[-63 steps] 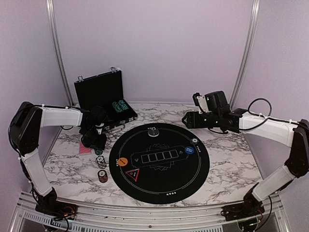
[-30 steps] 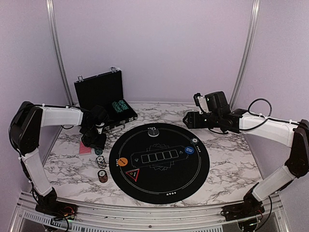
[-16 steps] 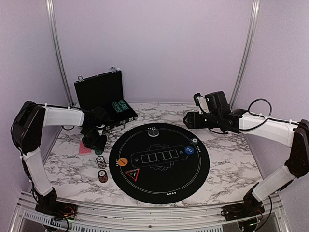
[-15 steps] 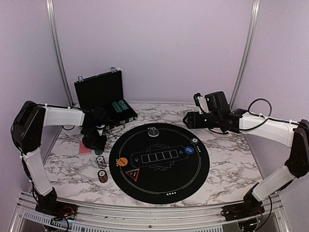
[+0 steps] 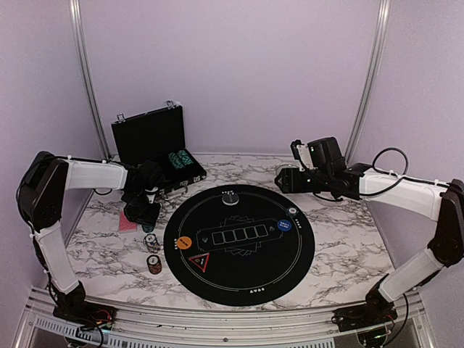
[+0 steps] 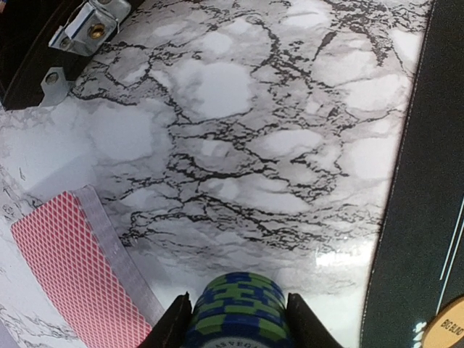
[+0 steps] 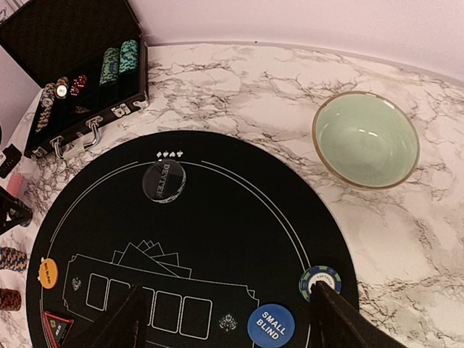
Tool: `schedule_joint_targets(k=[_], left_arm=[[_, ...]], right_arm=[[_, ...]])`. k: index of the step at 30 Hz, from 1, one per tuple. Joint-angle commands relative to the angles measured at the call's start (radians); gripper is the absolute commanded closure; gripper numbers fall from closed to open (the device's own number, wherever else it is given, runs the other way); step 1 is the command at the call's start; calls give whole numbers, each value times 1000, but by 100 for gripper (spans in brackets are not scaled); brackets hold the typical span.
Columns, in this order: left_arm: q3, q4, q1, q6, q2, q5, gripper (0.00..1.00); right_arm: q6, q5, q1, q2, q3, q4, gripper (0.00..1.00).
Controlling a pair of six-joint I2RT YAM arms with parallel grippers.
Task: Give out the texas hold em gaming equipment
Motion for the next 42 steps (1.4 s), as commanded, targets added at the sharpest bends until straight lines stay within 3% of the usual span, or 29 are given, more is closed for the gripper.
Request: schedule_joint_targets(k=[1, 18, 42], left_arm=[[29, -44, -3, 10, -11, -14, 62], [58, -72, -12, 15, -19, -20, 67], [29, -60, -12, 10, 5, -39, 64]], right_arm=[[8, 18, 10, -8, 16, -4, 26], [8, 20, 11, -10, 12, -4, 26], [6, 15, 11, 4, 14, -3, 26]])
